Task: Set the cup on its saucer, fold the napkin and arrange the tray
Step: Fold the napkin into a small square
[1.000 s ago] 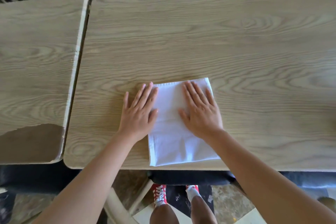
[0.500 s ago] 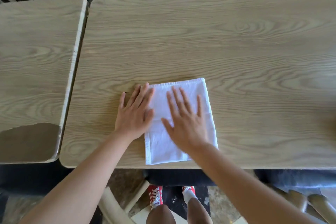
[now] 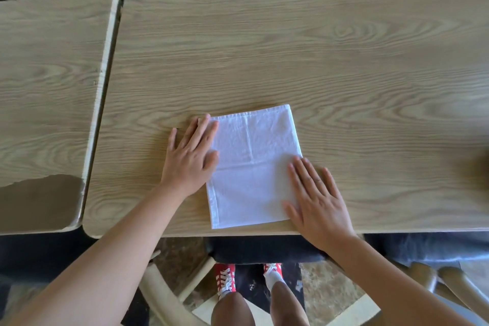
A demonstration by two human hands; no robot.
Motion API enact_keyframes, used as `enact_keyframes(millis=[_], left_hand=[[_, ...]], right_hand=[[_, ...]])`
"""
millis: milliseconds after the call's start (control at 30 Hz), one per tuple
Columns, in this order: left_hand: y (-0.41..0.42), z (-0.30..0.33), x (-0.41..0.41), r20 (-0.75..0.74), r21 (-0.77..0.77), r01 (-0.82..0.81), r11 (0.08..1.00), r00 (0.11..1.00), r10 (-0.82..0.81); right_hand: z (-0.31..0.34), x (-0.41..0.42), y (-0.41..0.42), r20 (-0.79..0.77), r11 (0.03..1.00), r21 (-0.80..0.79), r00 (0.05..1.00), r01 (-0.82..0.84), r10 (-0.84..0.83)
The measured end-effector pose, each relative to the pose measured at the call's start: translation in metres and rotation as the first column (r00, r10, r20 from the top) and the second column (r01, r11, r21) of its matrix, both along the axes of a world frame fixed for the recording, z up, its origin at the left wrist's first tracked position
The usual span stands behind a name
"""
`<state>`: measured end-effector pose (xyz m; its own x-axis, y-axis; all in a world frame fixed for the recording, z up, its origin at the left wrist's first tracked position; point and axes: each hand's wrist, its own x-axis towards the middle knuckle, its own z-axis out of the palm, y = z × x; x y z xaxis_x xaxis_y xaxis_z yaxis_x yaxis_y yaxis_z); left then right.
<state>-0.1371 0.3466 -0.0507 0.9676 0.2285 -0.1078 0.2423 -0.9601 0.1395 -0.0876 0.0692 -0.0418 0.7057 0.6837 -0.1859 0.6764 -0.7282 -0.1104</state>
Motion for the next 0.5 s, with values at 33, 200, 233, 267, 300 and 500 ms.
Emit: enact_keyframes(millis=[33,200,233,267,300,500], left_hand=[[-0.001,0.001,0.000,-0.011,-0.002,-0.004,1.000,1.000,0.004],[-0.023,0.016,-0.011,0.071,0.037,-0.071,0.997,0.995,0.068],[-0.037,0.020,-0.020,0.103,0.017,0.012,1.000,0.995,-0.014],[-0.053,0.021,-0.031,0.113,0.005,0.126,0.992,0.986,-0.126],[-0.068,0.019,-0.043,0.083,0.008,0.226,0.974,0.971,-0.225],[-0.081,0.006,-0.082,-0.087,0.051,0.272,0.961,0.960,-0.267]], right_hand=[[0.000,0.000,-0.001,0.004,1.000,-0.005,1.000,0.003,-0.003],[-0.001,-0.003,0.000,0.023,1.000,-0.017,1.000,0.014,-0.013],[0.000,-0.003,-0.001,0.029,1.000,-0.014,0.999,0.019,-0.018],[0.000,-0.003,-0.001,0.035,1.000,-0.012,0.999,0.022,-0.021],[0.000,-0.003,-0.001,0.038,1.000,-0.010,0.999,0.025,-0.025],[0.000,-0.014,-0.010,0.022,0.999,-0.050,1.000,0.012,-0.011]])
